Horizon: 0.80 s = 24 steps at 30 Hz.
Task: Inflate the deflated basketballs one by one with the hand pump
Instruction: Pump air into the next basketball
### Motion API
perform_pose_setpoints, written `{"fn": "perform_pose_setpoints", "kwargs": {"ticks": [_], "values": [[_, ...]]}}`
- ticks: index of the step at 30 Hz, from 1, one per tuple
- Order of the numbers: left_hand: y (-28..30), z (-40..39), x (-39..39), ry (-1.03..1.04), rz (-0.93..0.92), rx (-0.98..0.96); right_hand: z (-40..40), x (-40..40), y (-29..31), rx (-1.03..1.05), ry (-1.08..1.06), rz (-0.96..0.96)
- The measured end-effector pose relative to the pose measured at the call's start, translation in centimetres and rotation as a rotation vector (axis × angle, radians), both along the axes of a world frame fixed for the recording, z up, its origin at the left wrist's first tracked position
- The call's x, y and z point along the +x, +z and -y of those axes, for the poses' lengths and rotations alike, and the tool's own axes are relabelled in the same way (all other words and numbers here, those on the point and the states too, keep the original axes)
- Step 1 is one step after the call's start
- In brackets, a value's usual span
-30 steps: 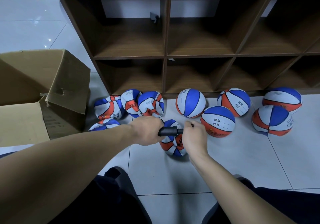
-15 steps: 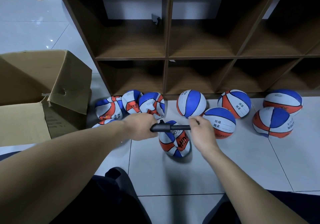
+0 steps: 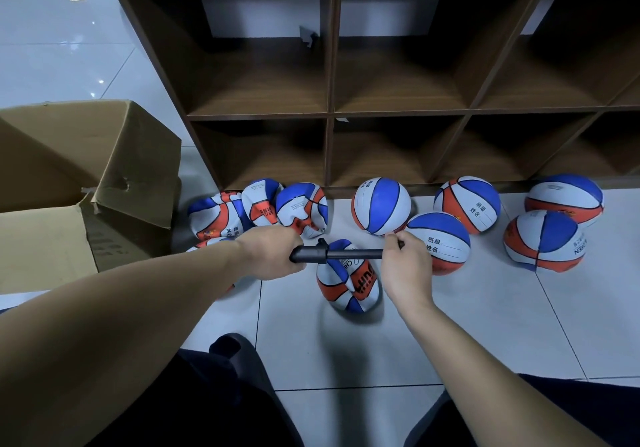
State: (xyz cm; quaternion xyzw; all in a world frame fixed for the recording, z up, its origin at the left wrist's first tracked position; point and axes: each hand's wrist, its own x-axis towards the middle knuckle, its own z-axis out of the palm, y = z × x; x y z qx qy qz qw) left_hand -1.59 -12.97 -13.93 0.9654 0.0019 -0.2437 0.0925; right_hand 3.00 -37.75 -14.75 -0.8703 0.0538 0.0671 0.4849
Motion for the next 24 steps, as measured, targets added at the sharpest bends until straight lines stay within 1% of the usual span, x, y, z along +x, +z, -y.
{"fn": "perform_pose_setpoints", "kwargs": {"ticks": [4, 14, 18, 24], "values": [[0.3, 1.4, -0.1, -0.03, 0.049, 0.004, -0.9, -0.9, -0.3, 0.004, 0.003, -0.005], [0.2, 4.8, -0.5, -0.042, 0.062, -0.022, -2.8, -3.2, -1.2, -0.001, 0.062, -0.047], [0.0, 4.7, -0.5, -0.054, 0.068, -0.017, -2.8, -3.0, -1.2, 0.005, 0.087, -0.061], [0.7, 3.3, 0.2, -0.058, 0.052, -0.093, -1.8, -1.1, -0.2, -0.001, 0.14, -0.077]]}}
